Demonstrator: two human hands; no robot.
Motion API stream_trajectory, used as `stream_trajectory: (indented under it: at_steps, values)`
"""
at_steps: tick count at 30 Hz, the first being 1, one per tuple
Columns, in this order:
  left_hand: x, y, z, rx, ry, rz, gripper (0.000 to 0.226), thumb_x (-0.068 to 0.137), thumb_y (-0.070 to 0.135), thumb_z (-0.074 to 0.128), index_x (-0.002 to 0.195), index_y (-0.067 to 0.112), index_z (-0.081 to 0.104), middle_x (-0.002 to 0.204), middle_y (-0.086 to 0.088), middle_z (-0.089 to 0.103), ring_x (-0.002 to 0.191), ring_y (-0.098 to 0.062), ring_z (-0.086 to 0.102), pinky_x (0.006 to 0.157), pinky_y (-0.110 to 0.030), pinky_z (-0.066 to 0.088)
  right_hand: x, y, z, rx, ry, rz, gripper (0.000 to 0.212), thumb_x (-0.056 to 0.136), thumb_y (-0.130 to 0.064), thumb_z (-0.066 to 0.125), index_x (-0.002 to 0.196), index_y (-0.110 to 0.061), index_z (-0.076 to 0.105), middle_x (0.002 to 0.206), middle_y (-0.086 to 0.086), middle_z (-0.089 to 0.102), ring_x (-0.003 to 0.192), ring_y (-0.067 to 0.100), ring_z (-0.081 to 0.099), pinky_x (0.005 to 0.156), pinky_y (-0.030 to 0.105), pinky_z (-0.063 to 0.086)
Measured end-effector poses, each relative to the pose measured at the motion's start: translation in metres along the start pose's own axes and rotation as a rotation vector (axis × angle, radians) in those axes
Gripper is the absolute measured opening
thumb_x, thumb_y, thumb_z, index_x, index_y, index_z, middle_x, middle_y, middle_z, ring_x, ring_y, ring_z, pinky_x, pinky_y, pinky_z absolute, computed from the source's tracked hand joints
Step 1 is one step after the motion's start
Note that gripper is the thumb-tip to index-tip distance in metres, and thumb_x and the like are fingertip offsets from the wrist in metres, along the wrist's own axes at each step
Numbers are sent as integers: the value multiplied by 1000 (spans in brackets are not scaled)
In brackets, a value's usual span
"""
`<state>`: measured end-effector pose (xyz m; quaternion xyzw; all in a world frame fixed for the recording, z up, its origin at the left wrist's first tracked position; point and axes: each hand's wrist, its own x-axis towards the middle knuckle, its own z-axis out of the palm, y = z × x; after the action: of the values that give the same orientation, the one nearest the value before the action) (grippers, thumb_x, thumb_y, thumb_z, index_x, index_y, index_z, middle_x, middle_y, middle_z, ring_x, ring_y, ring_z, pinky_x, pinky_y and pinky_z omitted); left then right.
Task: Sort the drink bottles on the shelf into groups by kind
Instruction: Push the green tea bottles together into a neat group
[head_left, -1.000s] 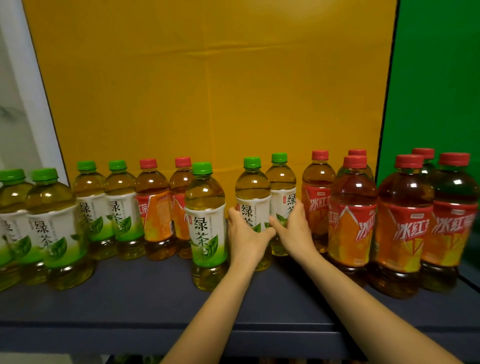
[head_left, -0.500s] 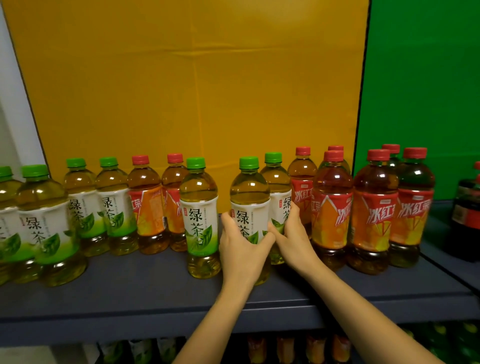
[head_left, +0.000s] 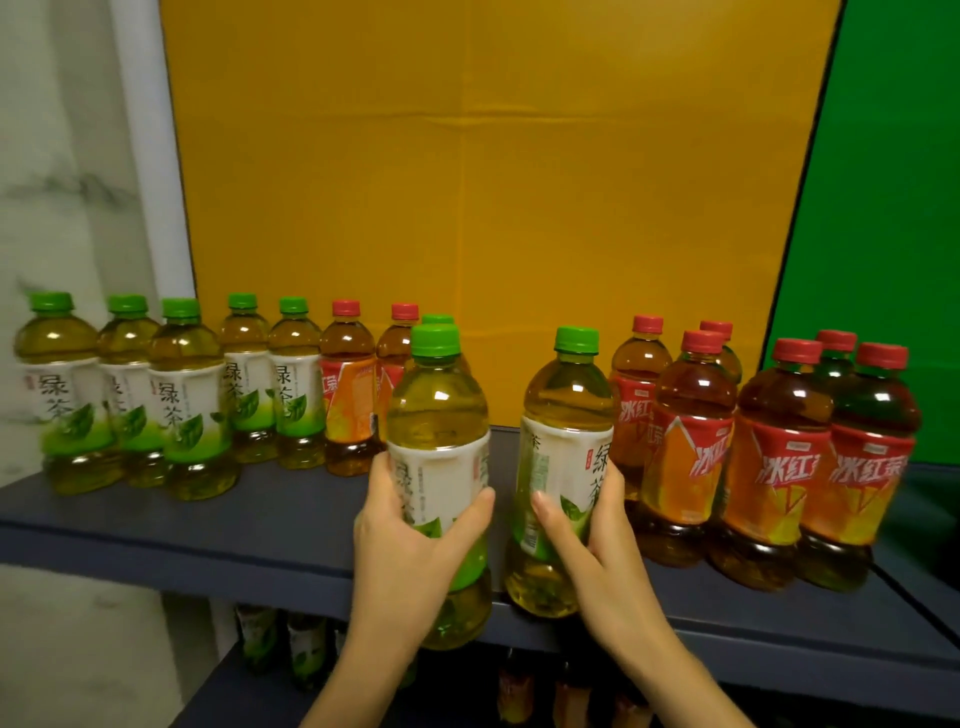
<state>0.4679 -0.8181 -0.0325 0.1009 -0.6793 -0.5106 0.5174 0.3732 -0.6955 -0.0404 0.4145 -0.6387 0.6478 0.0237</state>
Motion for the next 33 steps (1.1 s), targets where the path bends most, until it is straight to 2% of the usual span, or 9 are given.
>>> stream_trajectory:
  at_steps: [6, 11, 14, 17, 19, 24, 27, 31, 33]
  values:
    - [12, -2, -60, 100, 145, 2, 44, 67, 15, 78, 94, 36, 51, 95, 12, 63, 85, 11, 59, 72, -17, 47, -6, -17, 46, 69, -90, 8, 55, 77, -47, 54, 126, -41, 30, 118, -27, 50, 110, -15, 48, 88, 6, 41]
    - [33, -7, -101, 133, 191, -3, 46, 57, 33, 79, 92, 35, 50, 93, 14, 62, 81, 15, 58, 72, -20, 46, 2, -22, 96, 68, -152, -5, 68, 82, -48, 56, 139, -33, 21, 129, -21, 47, 116, -10, 46, 100, 21, 43]
    - [54, -14, -125, 168, 167, -4, 52, 58, 34, 85, 95, 37, 49, 95, 17, 61, 84, 17, 56, 75, -20, 44, 17, -22, 126, 61, -149, -22, 70, 84, -47, 58, 140, -33, 20, 135, -19, 44, 122, -7, 43, 106, 30, 40]
    - [78, -26, -145, 213, 122, -7, 70, 55, 48, 82, 114, 28, 50, 107, 13, 62, 99, 2, 57, 85, -26, 46, 35, -20, 158, 31, -87, -36, 83, 77, -57, 55, 144, -31, 14, 144, -15, 36, 132, -2, 35, 111, 36, 35]
    - [93, -35, -156, 259, 82, -12, 74, 60, 40, 81, 122, 21, 46, 115, 8, 60, 105, -9, 56, 90, -30, 45, 46, -16, 178, 15, -53, -32, 82, 80, -54, 57, 144, -26, 15, 144, -13, 37, 132, -1, 34, 111, 36, 35]
    - [121, -58, -170, 299, -40, -2, 74, 63, 40, 79, 124, 20, 42, 122, 5, 58, 112, -13, 54, 96, -32, 45, 67, -5, 211, -59, 3, 1, 78, 83, -46, 59, 143, -19, 17, 143, -6, 38, 131, 6, 38, 109, 38, 37]
    - [133, -69, -169, 272, -98, -1, 67, 67, 35, 78, 120, 22, 40, 118, 8, 58, 110, -10, 54, 91, -26, 44, 74, 3, 221, -93, 32, 13, 73, 86, -35, 60, 143, -16, 19, 140, -3, 41, 127, 4, 41, 106, 31, 40]
    - [140, -83, -166, 225, -135, -7, 60, 70, 30, 77, 115, 23, 39, 111, 12, 54, 105, -6, 53, 73, -6, 39, 78, 13, 228, -122, 64, 19, 64, 87, -29, 60, 140, -18, 24, 136, -6, 44, 122, -6, 42, 95, 8, 39]
    - [142, -90, -165, 203, -130, -13, 60, 71, 30, 76, 116, 20, 38, 115, 8, 54, 106, -7, 53, 69, -4, 41, 80, 16, 229, -121, 82, 17, 64, 87, -29, 60, 139, -21, 25, 135, -8, 45, 122, -7, 42, 95, 8, 39]
